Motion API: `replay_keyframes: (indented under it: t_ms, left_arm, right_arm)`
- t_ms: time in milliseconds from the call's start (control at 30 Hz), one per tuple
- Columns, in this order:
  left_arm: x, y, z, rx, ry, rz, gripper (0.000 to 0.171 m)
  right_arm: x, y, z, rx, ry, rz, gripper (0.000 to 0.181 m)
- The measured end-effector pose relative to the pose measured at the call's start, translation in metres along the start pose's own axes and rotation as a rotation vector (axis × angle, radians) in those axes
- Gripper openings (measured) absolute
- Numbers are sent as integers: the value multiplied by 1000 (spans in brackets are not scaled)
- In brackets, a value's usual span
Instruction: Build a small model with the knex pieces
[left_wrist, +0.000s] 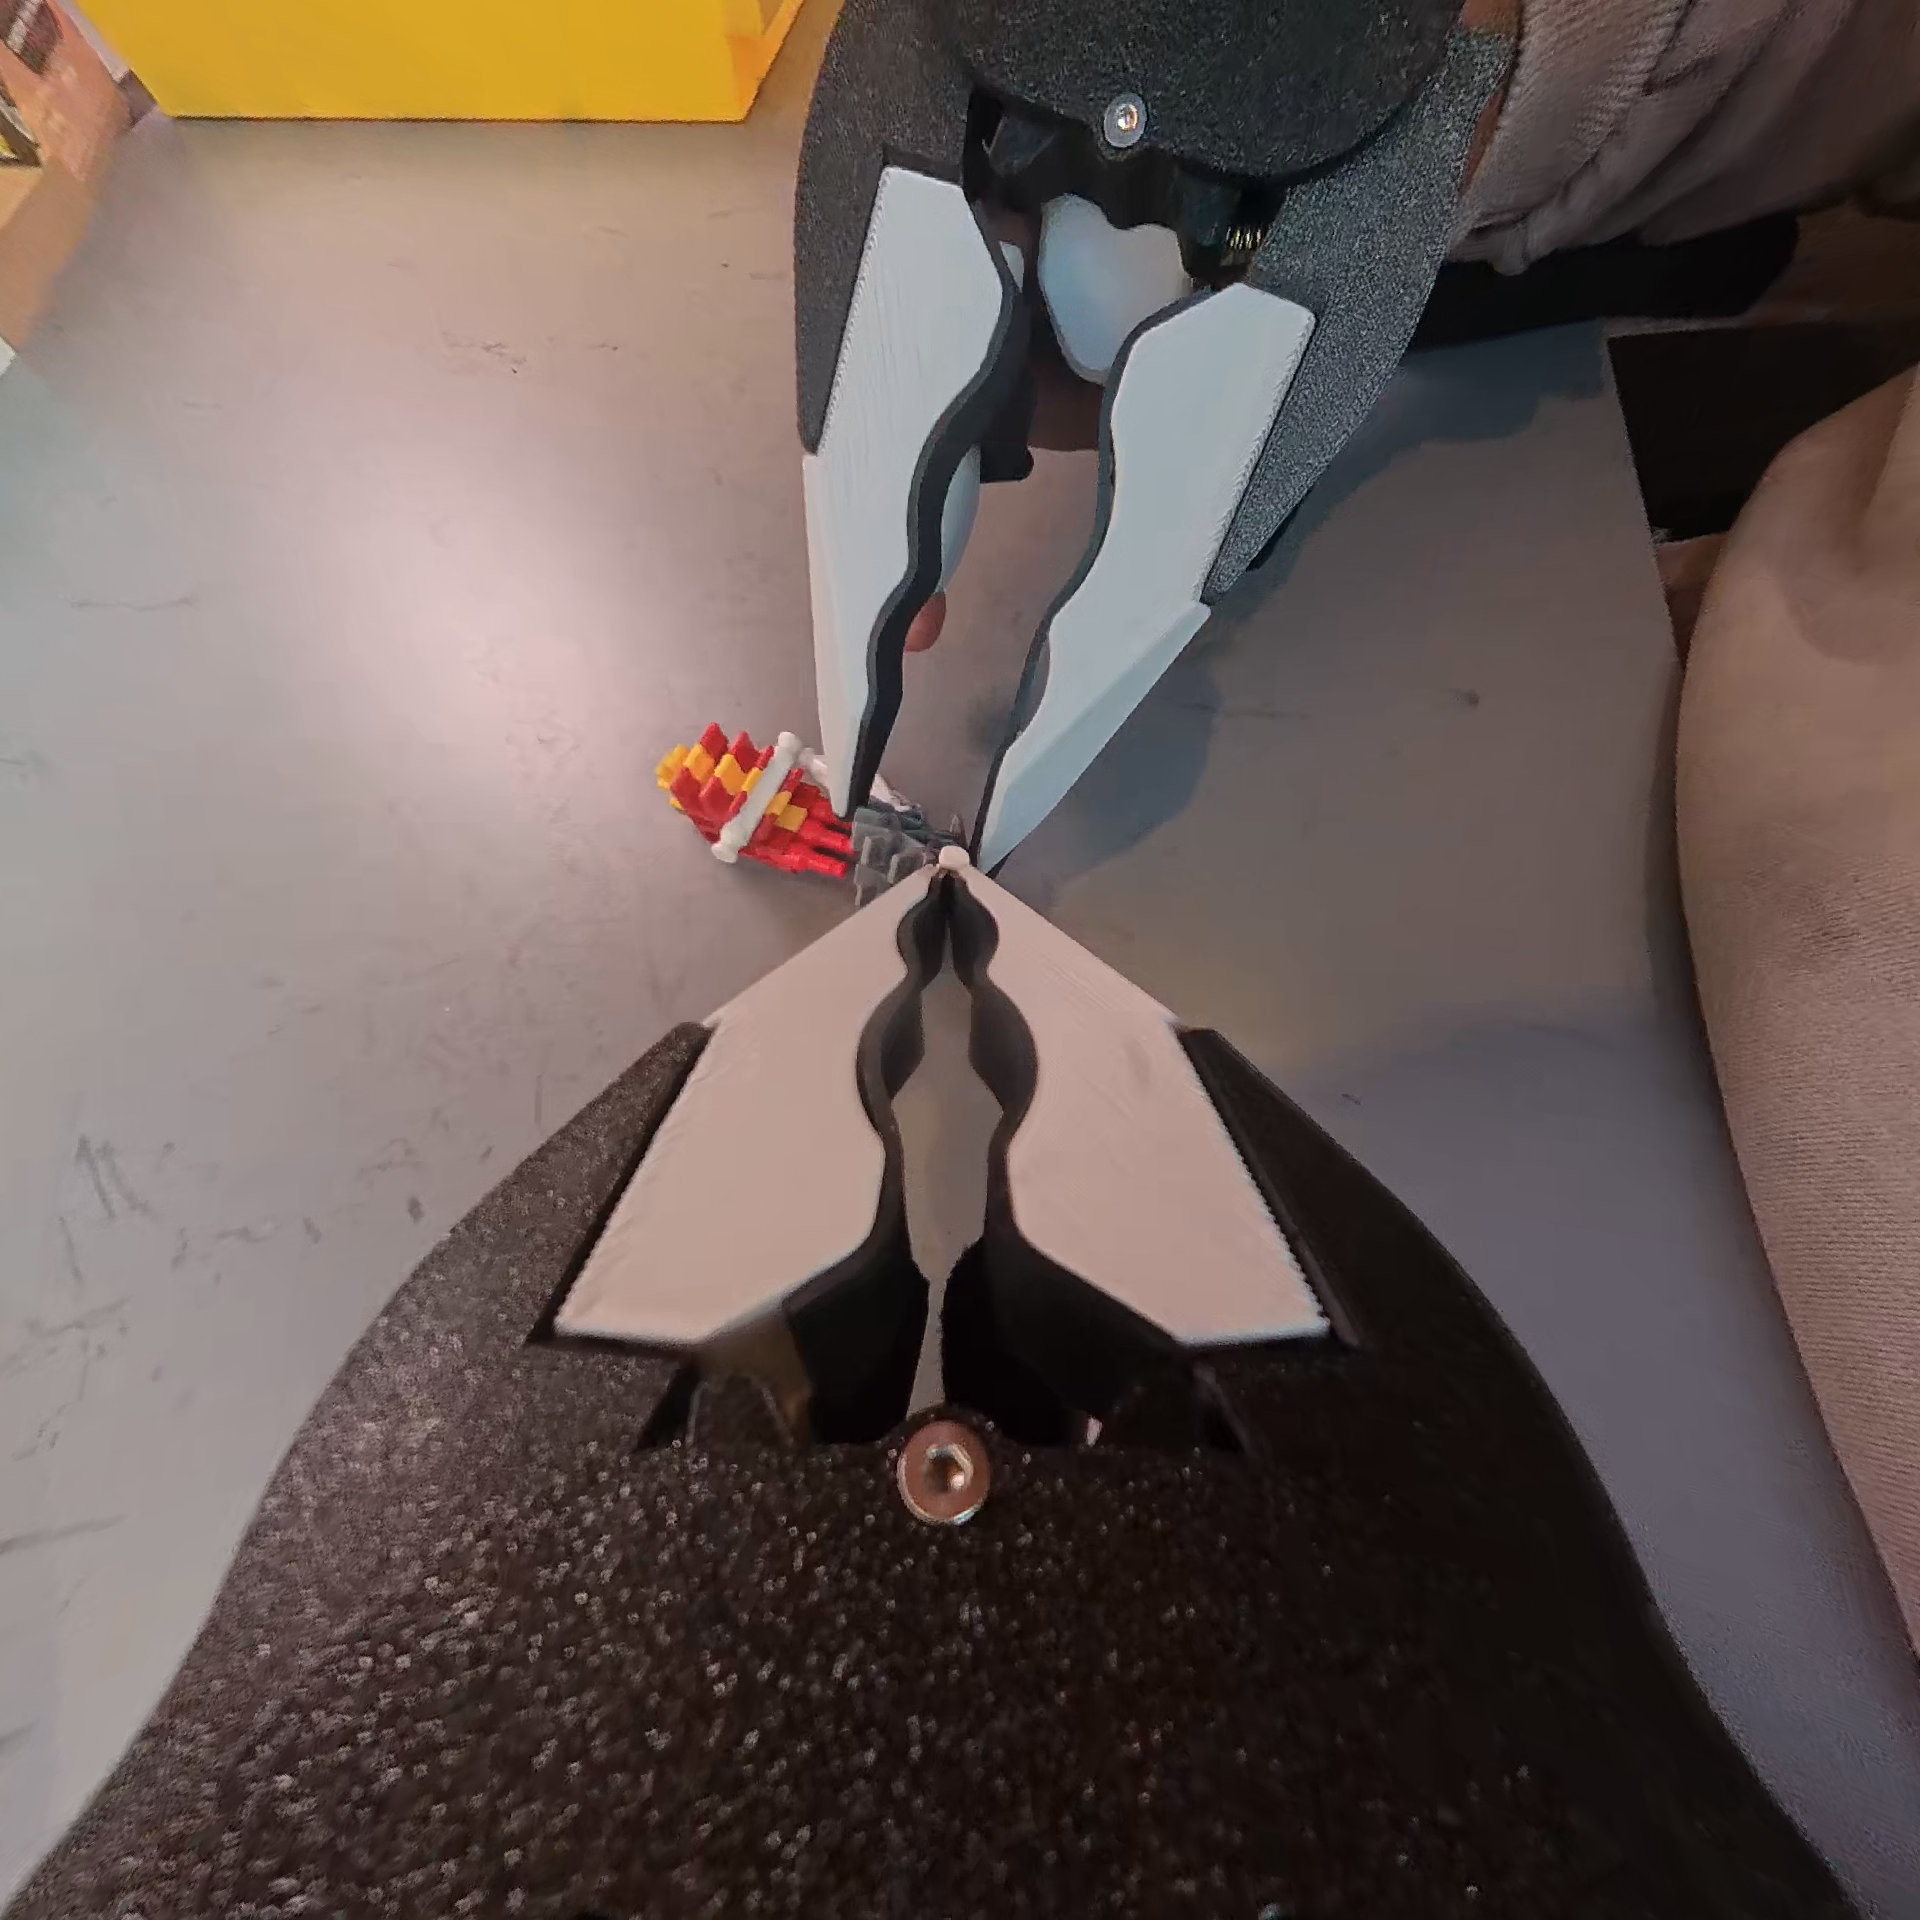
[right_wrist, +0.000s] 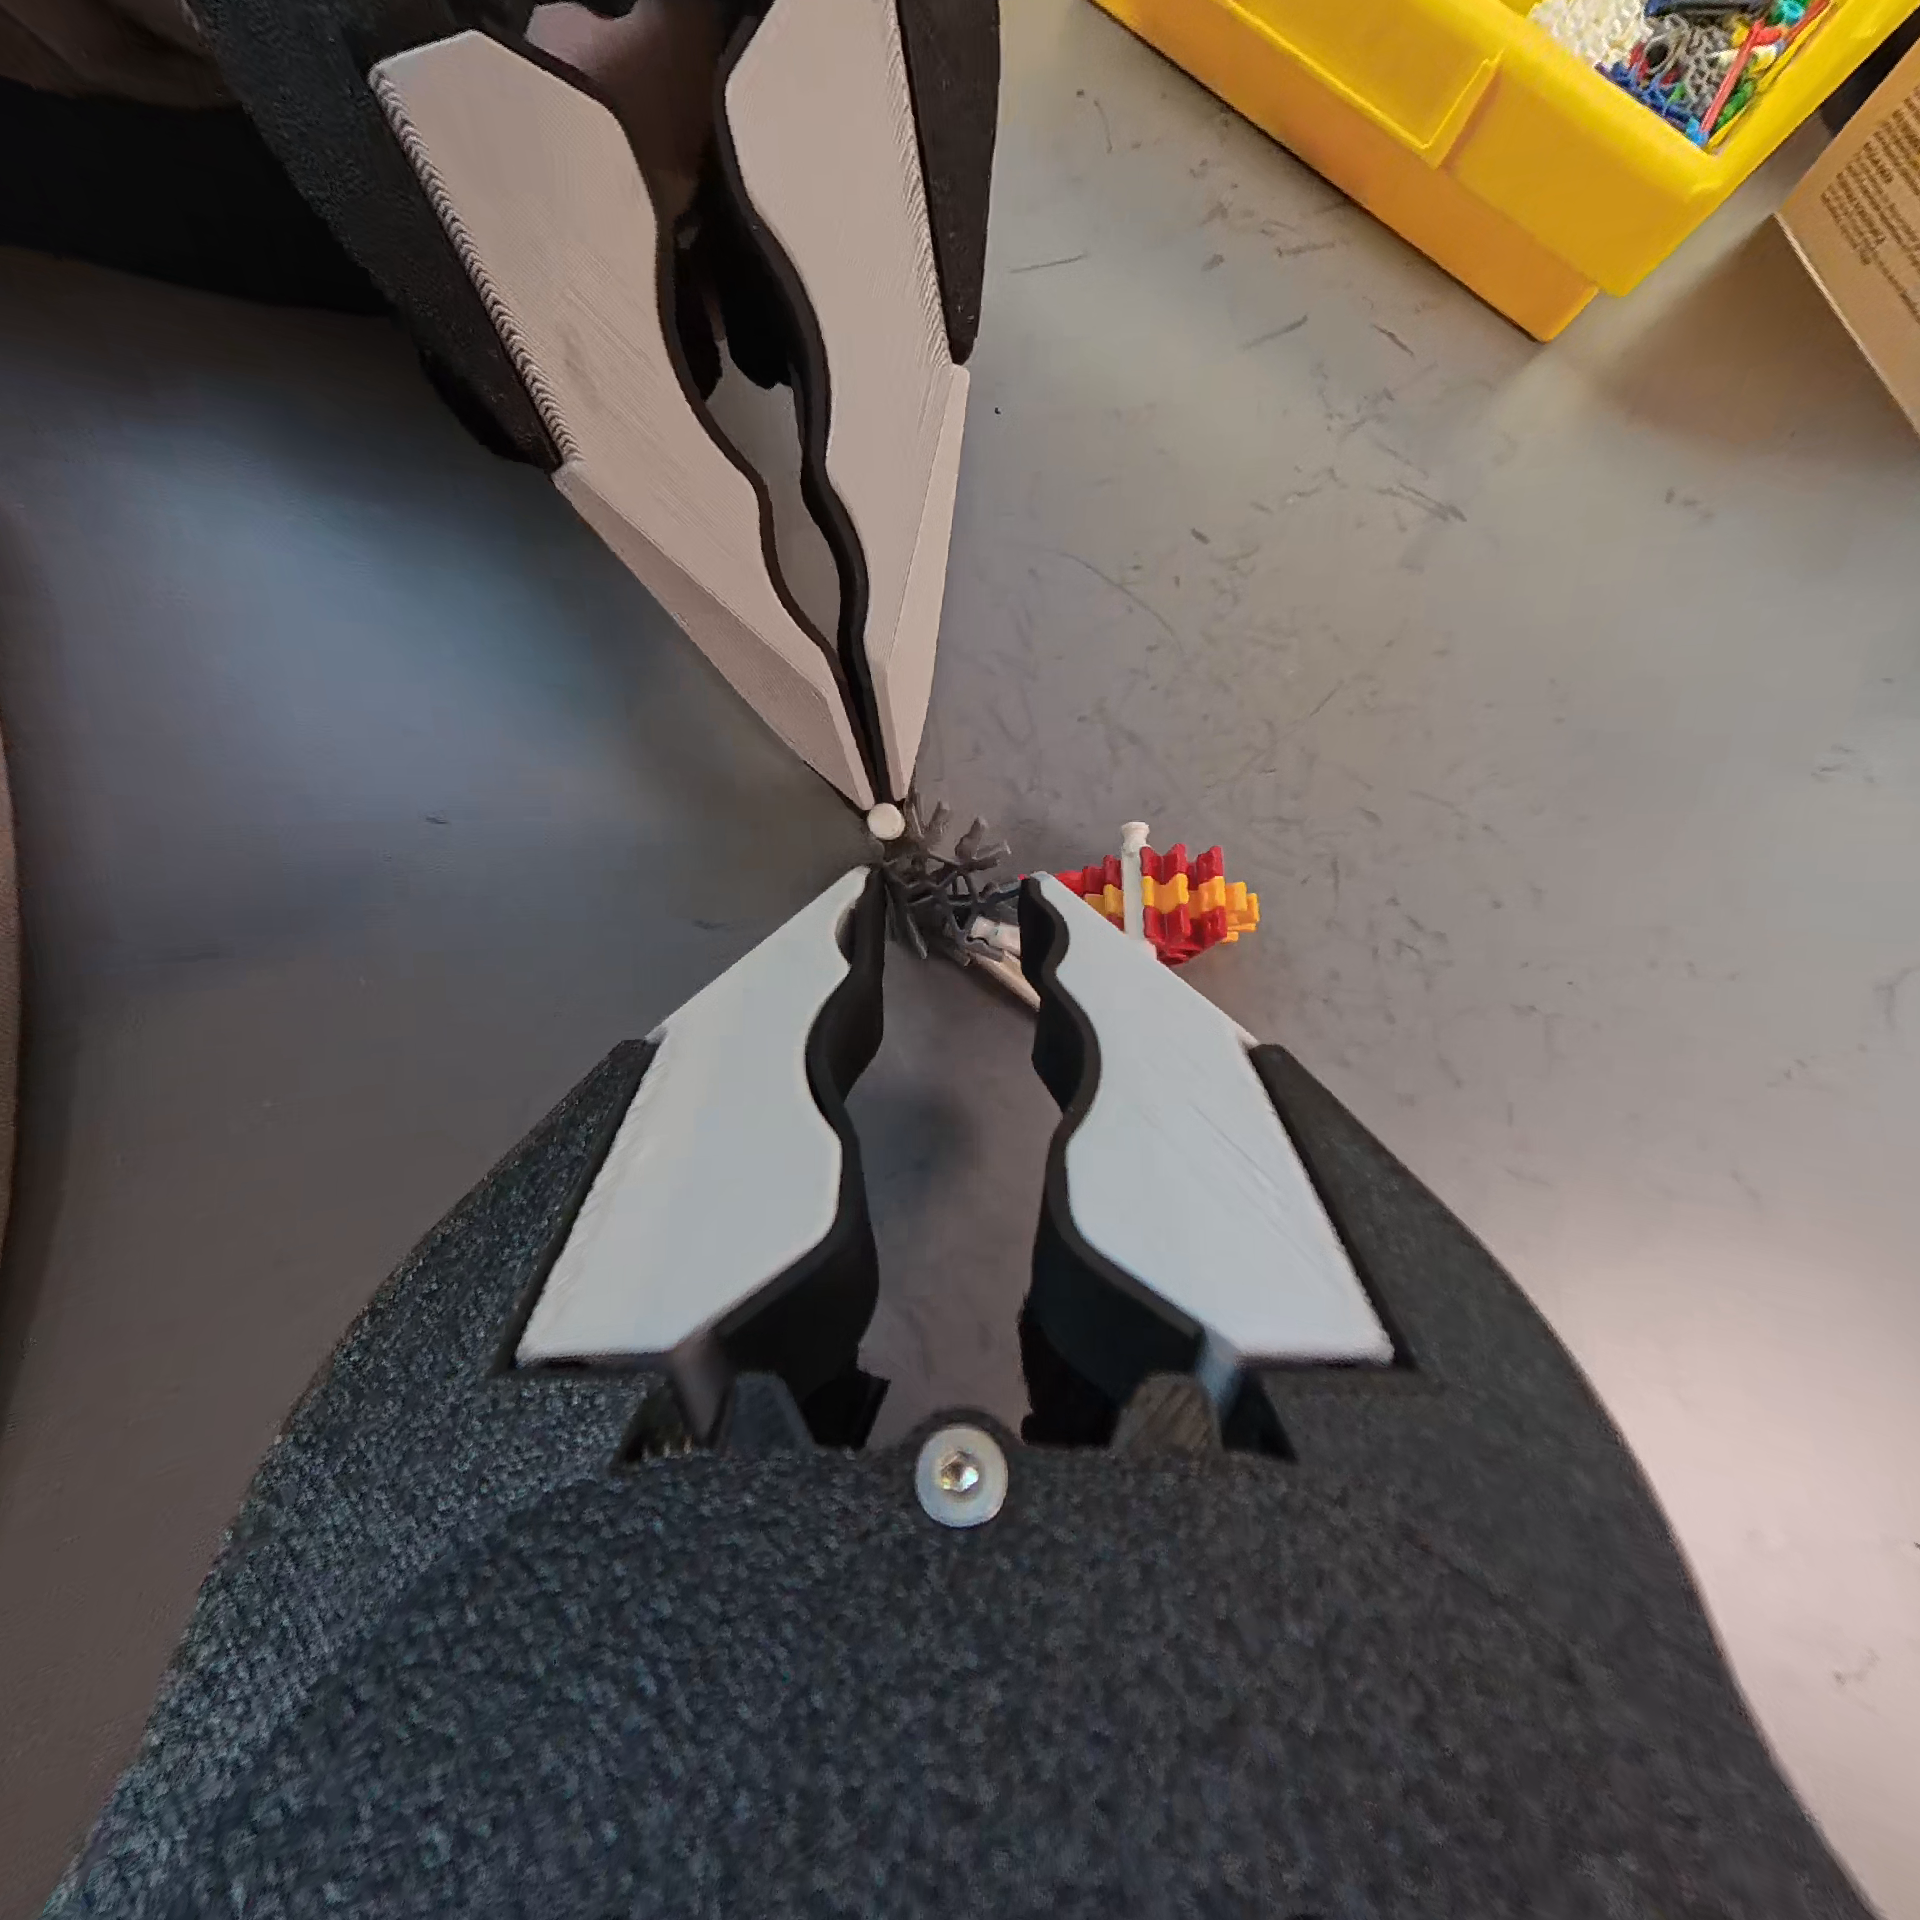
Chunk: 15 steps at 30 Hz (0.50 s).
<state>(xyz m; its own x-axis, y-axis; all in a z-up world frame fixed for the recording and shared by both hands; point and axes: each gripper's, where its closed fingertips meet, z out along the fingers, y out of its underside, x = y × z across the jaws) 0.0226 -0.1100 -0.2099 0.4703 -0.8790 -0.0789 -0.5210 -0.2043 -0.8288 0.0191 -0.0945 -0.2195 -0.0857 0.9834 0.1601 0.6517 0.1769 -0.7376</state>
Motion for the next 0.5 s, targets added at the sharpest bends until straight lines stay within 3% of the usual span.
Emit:
replay_keyframes:
  t_ms: [500]
  left_arm:
    - [-3,0,2,-24,-66,48,0]
  right_arm:
    - [5,-2,1,-41,99,-102,22]
